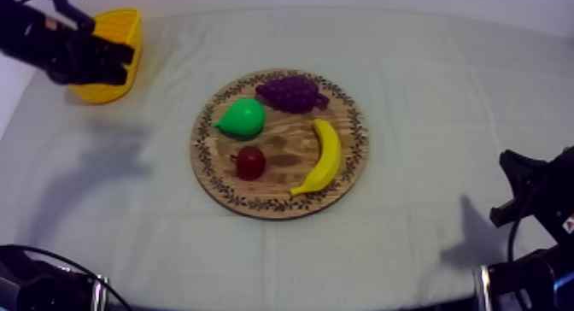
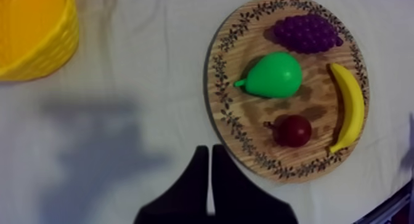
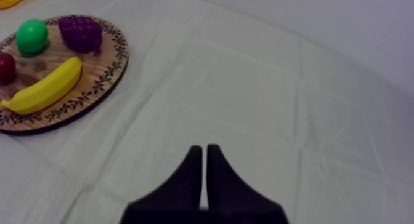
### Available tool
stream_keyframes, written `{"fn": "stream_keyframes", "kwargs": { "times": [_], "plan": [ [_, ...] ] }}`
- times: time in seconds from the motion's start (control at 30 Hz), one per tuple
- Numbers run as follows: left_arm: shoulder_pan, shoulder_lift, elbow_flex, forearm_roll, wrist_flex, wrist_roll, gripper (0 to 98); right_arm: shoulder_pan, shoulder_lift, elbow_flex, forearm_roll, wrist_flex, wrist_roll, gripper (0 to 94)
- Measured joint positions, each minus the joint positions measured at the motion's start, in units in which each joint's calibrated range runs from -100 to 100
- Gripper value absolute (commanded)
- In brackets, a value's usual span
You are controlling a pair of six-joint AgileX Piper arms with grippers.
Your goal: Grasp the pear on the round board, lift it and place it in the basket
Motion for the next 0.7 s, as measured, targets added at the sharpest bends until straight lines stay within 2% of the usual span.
{"fn": "stream_keyframes", "kwargs": {
  "times": [0.37, 0.57, 0.7],
  "plan": [
    [1.57, 21.29, -19.94, 2.32, 1.66, -0.75, 0.0, 0.0, 0.0, 0.0, 0.0, 0.0, 0.0, 0.4],
    [2.56, 29.81, -27.66, 2.42, 2.74, -0.72, 0.0, 0.0, 0.0, 0.0, 0.0, 0.0, 0.0, 0.4],
    [3.33, 31.43, -28.54, 2.5, 3.25, -2.53, 0.0, 0.0, 0.0, 0.0, 0.0, 0.0, 0.0, 0.4]
  ]
}}
